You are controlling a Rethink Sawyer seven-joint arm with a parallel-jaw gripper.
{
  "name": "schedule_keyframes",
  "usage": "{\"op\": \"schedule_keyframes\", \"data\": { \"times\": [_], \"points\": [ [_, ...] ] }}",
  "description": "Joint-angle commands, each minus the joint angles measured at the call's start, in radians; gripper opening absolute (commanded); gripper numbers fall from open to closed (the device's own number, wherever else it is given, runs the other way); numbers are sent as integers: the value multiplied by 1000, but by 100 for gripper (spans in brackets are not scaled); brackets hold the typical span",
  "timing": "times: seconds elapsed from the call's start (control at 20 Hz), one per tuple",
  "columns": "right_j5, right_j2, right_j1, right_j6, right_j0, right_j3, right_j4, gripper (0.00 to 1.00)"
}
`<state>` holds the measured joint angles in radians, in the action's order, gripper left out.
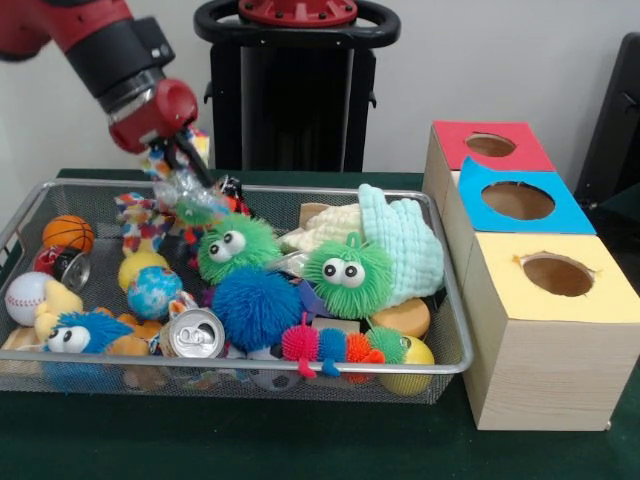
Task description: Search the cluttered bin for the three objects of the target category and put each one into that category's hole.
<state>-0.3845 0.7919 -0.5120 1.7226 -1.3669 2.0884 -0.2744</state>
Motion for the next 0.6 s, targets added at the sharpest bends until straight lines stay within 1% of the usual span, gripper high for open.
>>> {"op": "schedule_keyframes", "data": {
  "times": [0.05,0.1,0.15,0.2,0.25,0.3,0.35,0.4,0.5,0.6],
  "points": [
    [-305,-86,-486,225,118,183,214,0],
    [-331,-109,-516,220,139,184,224,0],
    [-357,-153,-556,231,178,180,228,0],
    [-347,-160,-575,236,191,188,235,0],
    [-308,-155,-602,258,206,219,262,0],
    [-279,-155,-611,271,219,235,278,0],
    [-229,-144,-633,293,236,266,312,0],
    [-212,-160,-642,302,259,270,320,0],
    [-190,-219,-660,336,326,267,322,0],
    [-158,-294,-654,386,400,249,289,0]
  ]
}}
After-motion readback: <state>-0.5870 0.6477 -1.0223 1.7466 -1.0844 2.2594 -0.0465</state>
